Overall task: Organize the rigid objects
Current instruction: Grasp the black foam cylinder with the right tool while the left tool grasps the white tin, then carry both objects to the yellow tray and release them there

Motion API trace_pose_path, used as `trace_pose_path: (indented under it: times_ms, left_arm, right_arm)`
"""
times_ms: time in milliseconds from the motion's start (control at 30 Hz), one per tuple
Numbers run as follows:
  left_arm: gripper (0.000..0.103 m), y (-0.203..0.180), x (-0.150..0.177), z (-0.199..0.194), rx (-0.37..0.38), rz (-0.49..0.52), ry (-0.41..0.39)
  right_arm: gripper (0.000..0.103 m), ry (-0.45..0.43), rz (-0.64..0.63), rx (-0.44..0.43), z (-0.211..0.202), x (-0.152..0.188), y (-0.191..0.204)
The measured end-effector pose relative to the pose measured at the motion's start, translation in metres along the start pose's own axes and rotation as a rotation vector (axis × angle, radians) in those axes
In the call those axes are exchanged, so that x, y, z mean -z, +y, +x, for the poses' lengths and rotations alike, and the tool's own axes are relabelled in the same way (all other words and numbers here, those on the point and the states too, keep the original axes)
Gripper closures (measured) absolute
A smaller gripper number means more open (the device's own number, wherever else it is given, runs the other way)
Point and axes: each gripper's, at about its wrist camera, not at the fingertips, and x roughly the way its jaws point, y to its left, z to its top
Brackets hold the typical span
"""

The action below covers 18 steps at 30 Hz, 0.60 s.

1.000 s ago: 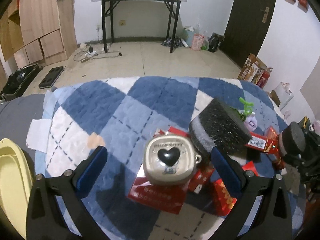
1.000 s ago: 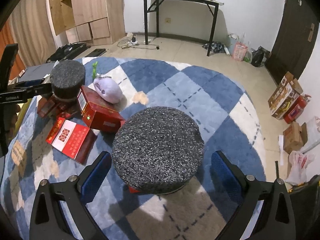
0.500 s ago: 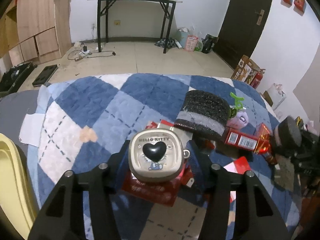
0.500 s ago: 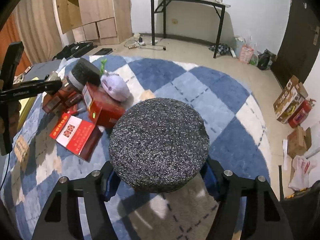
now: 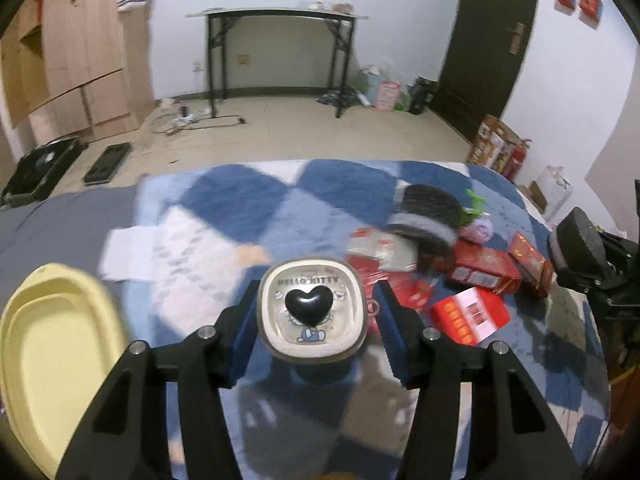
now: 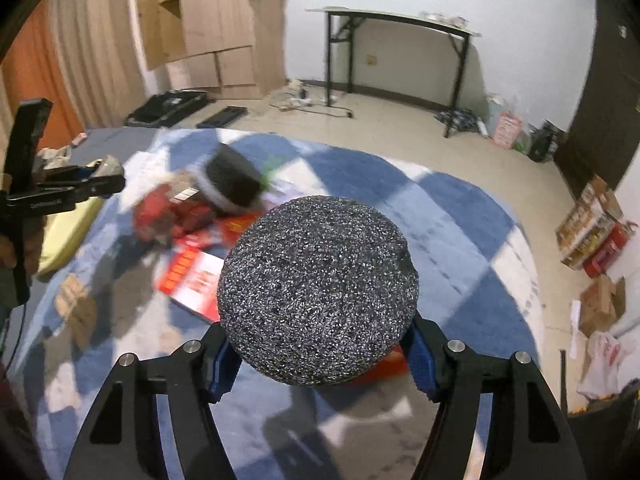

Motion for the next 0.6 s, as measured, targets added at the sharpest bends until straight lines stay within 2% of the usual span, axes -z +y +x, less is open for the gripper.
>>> trace_pose_path:
  times_ms: [200, 400, 500, 600]
  left_arm:
    - [0.046, 0.09, 0.024, -0.034, -0.117, -0.109, 0.007]
    - [0.046, 0.187, 0.045, -0.057, -0.248, -0.24, 0.005]
    - [0.046, 0.218, 0.055, -0.061, -0.303, -0.267, 0.013]
    - [0.046, 0.244, 0.066, -0.062, -0.316, -0.289, 0.01]
  right_arm:
    - [0.034, -0.012, -0.151, -0.117, 0.004, -0.033, 0.079]
    - [0.034, -0.017, -0.272, -0.248, 0.036, -0.072, 0.186]
    - [0.034, -0.026, -0.315, -0.318, 0.06, -0.091, 0.246]
    - [0.035, -0.018, -0.396, -0.359, 0.087, -0.099, 0.292]
